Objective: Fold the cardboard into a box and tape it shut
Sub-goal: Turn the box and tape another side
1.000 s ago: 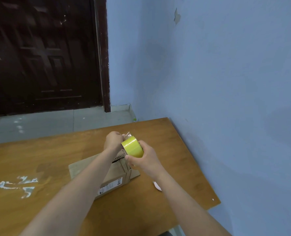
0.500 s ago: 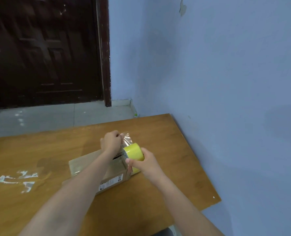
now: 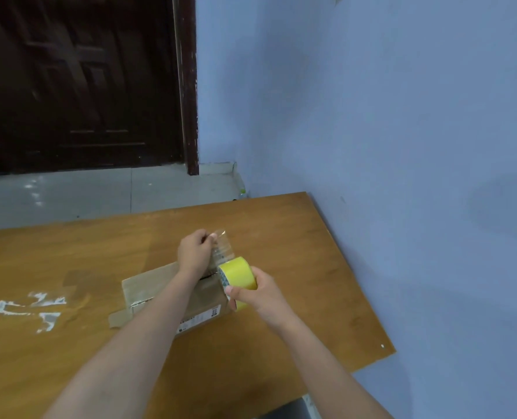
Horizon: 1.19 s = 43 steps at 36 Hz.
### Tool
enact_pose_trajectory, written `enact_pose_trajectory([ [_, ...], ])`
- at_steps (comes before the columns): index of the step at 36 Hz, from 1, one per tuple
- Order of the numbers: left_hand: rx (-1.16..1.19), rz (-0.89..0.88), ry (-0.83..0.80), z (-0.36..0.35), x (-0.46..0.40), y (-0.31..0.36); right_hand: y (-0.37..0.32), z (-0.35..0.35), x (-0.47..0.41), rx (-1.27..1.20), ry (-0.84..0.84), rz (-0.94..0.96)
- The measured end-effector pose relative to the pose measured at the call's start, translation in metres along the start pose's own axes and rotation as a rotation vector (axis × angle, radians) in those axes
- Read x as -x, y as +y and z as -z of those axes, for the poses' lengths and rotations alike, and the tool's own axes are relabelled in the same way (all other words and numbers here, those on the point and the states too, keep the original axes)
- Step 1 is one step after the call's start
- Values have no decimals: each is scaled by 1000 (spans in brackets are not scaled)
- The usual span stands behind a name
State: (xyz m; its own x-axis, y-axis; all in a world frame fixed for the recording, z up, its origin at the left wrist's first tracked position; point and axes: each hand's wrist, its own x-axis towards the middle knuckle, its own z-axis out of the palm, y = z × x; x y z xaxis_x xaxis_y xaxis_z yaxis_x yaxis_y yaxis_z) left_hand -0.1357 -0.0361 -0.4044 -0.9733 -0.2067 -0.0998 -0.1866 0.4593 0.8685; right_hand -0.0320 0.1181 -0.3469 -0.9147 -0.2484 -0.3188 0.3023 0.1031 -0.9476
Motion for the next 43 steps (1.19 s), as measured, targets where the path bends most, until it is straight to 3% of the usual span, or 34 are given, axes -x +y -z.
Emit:
enact_pose_trajectory([
  [16, -207, -66, -40, -3, 1, -3, 1, 4, -6, -22, -3, -39],
  [43, -253, -57, -14, -6, 2, -4, -9, -7, 4, -5, 46, -64],
])
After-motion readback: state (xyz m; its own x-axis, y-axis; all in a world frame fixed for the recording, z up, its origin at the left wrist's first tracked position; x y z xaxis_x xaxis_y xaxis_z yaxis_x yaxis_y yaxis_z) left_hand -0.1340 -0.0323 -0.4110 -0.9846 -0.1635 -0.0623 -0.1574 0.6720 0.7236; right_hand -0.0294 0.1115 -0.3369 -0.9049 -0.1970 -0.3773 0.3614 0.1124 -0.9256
